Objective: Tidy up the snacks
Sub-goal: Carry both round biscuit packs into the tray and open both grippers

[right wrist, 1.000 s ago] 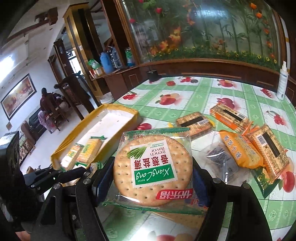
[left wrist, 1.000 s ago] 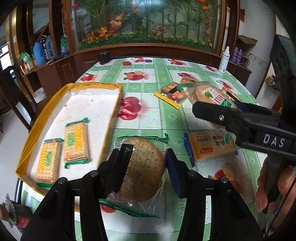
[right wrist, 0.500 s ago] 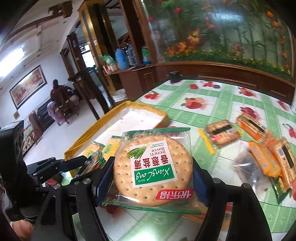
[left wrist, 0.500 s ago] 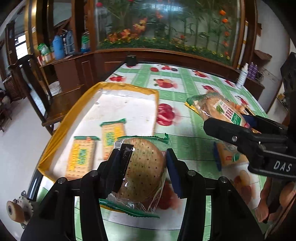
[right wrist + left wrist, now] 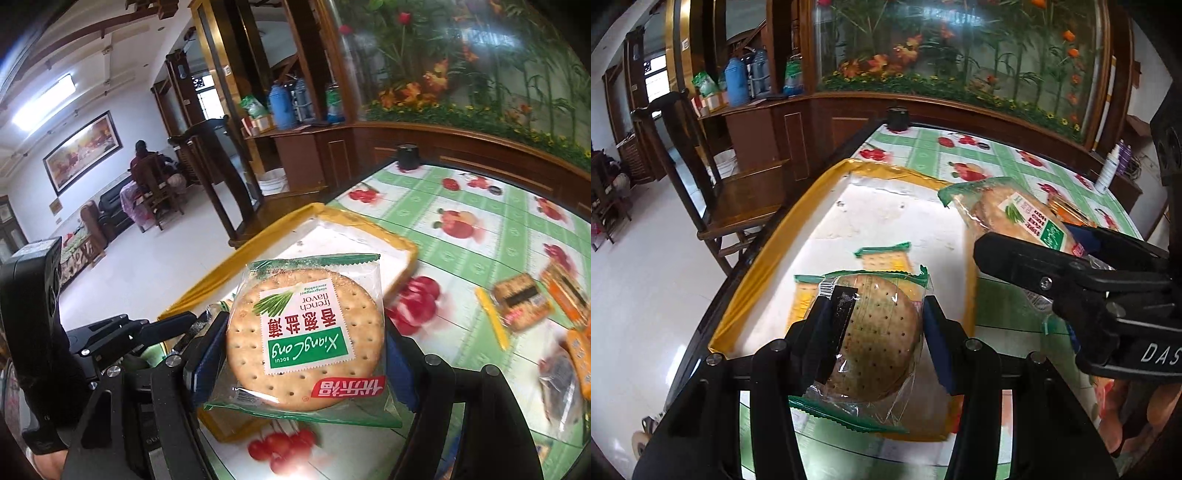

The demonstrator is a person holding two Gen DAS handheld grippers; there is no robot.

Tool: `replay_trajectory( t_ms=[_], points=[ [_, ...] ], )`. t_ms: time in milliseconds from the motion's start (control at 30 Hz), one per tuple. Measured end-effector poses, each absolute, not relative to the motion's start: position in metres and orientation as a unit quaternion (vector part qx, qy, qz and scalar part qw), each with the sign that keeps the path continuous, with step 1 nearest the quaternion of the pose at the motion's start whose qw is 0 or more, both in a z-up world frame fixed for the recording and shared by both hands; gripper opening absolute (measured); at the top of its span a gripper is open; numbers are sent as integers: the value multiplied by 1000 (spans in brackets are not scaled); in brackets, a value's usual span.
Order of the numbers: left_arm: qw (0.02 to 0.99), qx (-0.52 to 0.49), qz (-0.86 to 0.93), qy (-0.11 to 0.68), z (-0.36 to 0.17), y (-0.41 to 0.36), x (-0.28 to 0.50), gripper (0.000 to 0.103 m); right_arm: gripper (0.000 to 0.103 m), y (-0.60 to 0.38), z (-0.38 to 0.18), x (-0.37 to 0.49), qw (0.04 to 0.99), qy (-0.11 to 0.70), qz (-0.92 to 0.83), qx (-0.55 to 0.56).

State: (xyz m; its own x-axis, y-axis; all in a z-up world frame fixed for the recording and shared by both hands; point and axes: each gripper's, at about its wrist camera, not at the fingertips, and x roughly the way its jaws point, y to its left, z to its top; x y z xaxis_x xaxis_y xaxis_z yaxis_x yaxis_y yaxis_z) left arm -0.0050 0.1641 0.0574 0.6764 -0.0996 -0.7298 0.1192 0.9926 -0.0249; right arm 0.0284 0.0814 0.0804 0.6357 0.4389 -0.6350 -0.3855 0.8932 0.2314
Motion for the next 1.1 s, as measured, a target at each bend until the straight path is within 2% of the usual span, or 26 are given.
replay_trajectory(
  t_ms=[767,800,900,933,1100],
  points=[
    [893,12,-17,450,26,197,52,51,77,124,22,125,872,424,239,52],
    [892,13,-15,451,26,197,53,54,77,124,19,126,871,426,238,51],
    [889,7,-21,457,24,195,57,75,77,125,12,130,869,432,235,50],
    [888,5,-22,460,23,195,58,79,77,125,11,130,869,433,235,51],
    [888,13,-12,460,24,191,56,80,77,121,16,127,874,425,230,53]
  ],
)
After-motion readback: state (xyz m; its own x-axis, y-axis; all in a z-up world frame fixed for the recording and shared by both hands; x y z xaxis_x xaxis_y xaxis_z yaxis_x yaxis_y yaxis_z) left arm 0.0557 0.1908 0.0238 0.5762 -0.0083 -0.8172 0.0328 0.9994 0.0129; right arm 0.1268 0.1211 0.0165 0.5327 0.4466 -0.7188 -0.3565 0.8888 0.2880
